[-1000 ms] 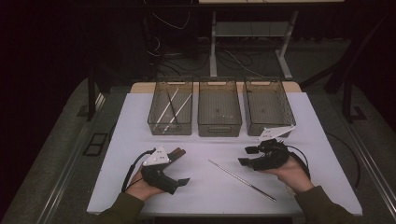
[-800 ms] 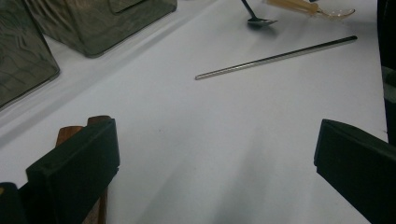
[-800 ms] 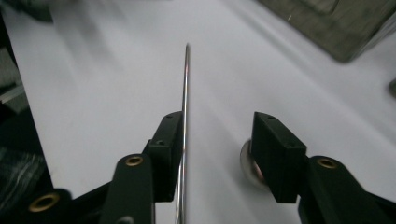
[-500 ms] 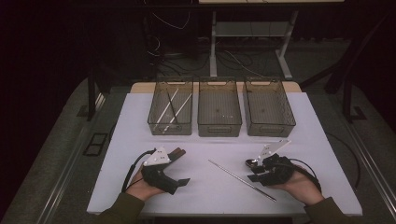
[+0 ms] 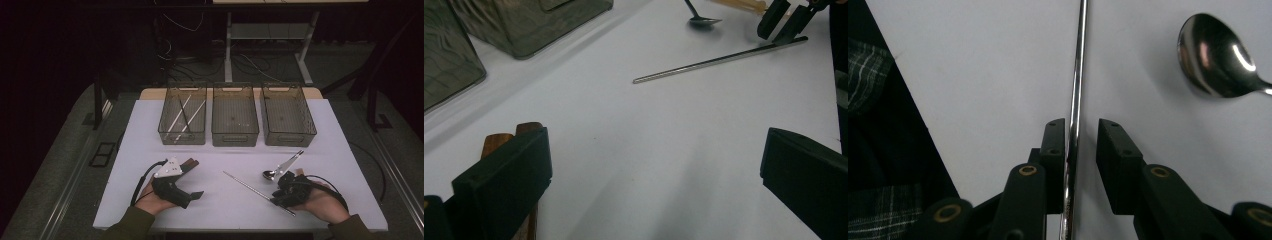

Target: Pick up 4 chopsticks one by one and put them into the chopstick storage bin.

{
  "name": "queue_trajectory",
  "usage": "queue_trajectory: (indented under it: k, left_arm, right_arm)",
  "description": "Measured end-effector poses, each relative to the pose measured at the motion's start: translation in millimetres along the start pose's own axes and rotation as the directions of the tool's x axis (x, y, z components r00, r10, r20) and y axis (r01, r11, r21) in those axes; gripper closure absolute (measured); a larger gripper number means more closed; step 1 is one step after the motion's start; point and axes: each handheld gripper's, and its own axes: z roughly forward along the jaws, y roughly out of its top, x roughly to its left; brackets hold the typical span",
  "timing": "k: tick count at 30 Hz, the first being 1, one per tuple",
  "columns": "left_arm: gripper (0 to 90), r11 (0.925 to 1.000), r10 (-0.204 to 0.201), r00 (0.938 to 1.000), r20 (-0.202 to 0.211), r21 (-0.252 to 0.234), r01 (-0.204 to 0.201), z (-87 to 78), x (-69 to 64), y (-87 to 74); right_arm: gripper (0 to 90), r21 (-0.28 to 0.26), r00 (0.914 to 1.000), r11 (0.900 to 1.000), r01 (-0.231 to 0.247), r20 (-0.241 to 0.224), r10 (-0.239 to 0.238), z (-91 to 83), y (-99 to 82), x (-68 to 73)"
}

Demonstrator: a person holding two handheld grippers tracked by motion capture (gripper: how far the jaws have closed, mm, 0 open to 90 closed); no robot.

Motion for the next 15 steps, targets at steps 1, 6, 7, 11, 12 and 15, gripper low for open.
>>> queue_trajectory:
  k: [1,6,7,11,12,15]
  left_arm:
    - [0.0,1.0,0.0,1.0,0.0,0.001,0.0,-0.2,0.0,0.1]
    - [0.0,1.0,-0.002,1.0,0.0,-0.003,0.002,-0.1,-0.3,0.1]
    - [0.0,1.0,-0.002,1.0,0.0,-0.003,0.002,-0.1,-0.3,0.1]
    - [0.0,1.0,-0.005,1.0,0.002,-0.006,0.005,0.3,-0.2,0.0]
    - [0.0,1.0,-0.004,1.0,0.002,-0.006,0.004,0.4,-0.3,0.0]
    - [0.0,0.9999,-0.007,1.0,0.003,-0.008,0.007,0.9,-0.6,0.1]
  right_arm:
    - [75.1,0.011,1.0,0.9999,0.005,0.001,-0.005,0.8,0.5,0.1]
    - [77.8,0.041,0.9998,0.9989,0.021,0.002,-0.021,4.9,4.9,1.7]
    - [78.0,0.052,0.9997,0.9984,0.022,0.004,-0.022,5.7,6.0,2.2]
    - [80.1,0.078,0.999,0.9964,0.034,0.026,-0.036,7.9,10.1,2.7]
    - [80.5,0.085,0.9986,0.9955,0.041,0.029,-0.044,8.2,11.0,3.3]
    - [80.7,0.111,0.9972,0.9923,0.055,0.044,-0.06,9.3,14.4,5.6]
